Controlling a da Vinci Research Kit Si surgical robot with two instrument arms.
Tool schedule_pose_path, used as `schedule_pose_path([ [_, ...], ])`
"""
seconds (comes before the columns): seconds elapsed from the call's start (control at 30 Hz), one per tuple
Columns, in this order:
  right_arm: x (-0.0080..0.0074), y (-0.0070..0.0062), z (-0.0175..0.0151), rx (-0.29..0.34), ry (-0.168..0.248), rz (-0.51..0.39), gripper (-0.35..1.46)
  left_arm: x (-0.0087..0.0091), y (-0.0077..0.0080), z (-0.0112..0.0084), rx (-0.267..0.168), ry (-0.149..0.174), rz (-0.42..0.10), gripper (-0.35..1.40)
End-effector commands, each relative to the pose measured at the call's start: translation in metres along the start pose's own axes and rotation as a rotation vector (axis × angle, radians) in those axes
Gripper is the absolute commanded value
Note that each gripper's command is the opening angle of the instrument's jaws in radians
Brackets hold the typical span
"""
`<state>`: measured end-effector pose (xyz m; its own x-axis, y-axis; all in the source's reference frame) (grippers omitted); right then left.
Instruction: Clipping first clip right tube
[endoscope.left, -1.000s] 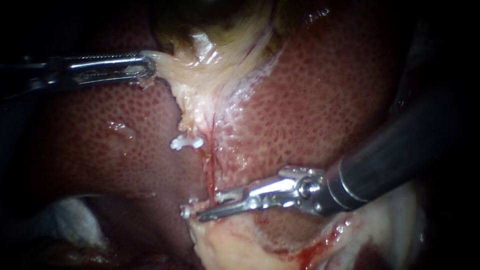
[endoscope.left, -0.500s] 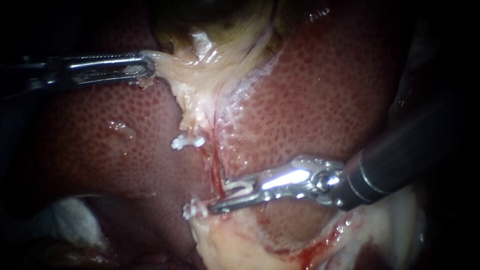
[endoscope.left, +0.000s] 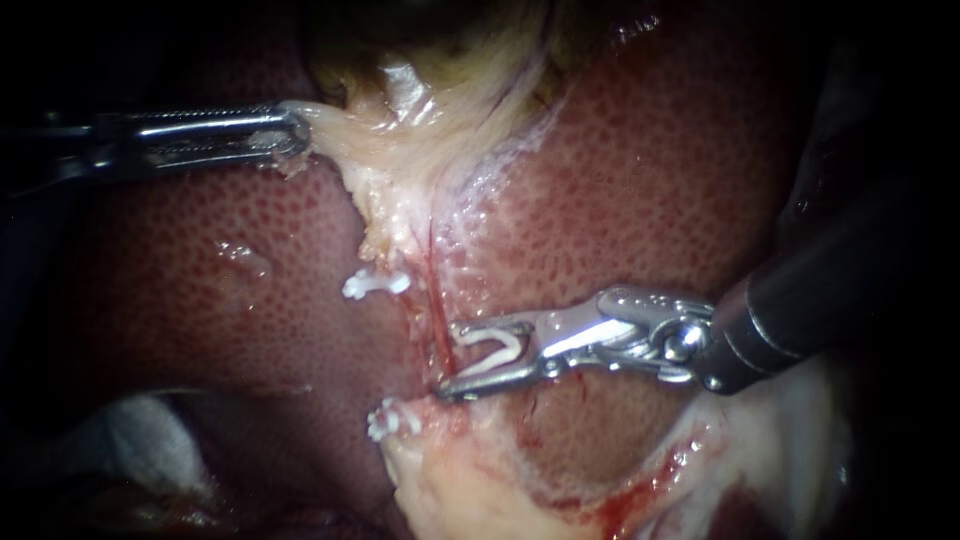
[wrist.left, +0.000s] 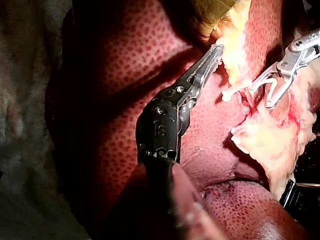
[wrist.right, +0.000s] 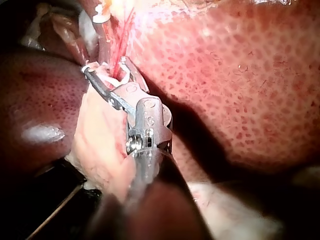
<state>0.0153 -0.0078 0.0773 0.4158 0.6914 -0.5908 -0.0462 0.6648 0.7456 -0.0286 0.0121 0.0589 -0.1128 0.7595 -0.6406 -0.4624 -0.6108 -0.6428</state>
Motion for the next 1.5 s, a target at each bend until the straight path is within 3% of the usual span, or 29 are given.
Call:
schedule_pose_path([
  [0.03,0.0,0.0001,0.0002,-0.002,-0.003,0.003,0.49,0.0,0.0,0.0,0.0,0.0,0.0,-0.35],
  [0.27,-0.0014,0.0008,0.002,-0.008,-0.019,-0.007,0.49,0.0,0.0001,0.0001,0.001,0.0,0.0,-0.35],
  [0.47,-0.0027,0.0001,0.0042,0.028,-0.034,-0.021,0.49,-0.0001,0.0001,0.0003,0.002,-0.002,0.001,-0.35],
  [0.93,-0.0025,-0.0022,0.0053,0.14,-0.036,0.001,0.45,-0.0001,0.0001,0.0004,0.003,-0.002,0.001,-0.35],
  [1.17,-0.0025,-0.0022,0.0055,0.135,-0.036,0.022,0.4,-0.0001,0.0001,0.0004,0.003,-0.002,0.001,-0.35],
  [1.37,-0.0026,-0.0023,0.0054,0.123,-0.033,0.063,0.23,-0.0001,0.0001,0.0004,0.003,-0.002,0.001,-0.35],
  [1.5,-0.0027,-0.0022,0.0051,0.103,-0.026,0.104,-0.08,-0.0001,0.0001,0.0004,0.003,-0.002,0.001,-0.35],
])
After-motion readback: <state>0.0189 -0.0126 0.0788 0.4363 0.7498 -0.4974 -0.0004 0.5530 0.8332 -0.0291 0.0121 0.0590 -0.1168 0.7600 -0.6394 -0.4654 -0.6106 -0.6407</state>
